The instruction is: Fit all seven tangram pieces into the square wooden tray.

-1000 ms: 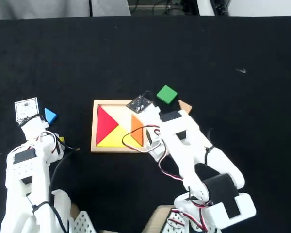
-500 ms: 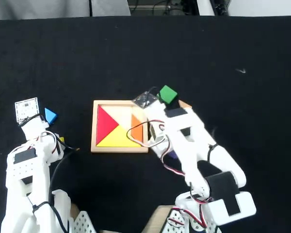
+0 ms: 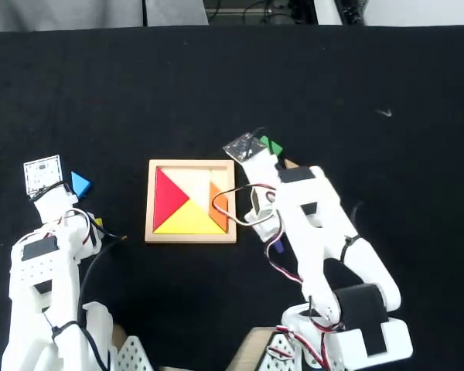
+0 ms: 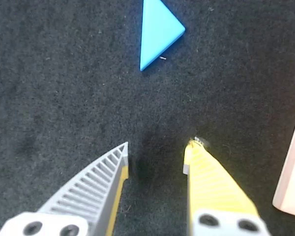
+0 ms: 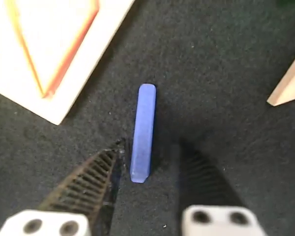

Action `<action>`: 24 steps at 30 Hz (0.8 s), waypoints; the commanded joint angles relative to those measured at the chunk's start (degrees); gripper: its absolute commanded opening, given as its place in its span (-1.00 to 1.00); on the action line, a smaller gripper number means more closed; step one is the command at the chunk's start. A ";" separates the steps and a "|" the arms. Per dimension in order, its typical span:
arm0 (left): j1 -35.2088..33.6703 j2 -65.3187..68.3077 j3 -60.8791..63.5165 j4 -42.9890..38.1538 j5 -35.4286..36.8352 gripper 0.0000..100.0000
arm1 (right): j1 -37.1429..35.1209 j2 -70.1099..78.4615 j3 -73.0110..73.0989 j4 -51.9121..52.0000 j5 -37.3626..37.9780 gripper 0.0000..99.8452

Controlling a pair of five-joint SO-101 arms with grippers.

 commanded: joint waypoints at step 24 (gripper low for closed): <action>0.75 -1.14 -0.22 -0.79 0.18 -0.62 | -10.81 20.00 -48.84 16.35 0.53 -0.98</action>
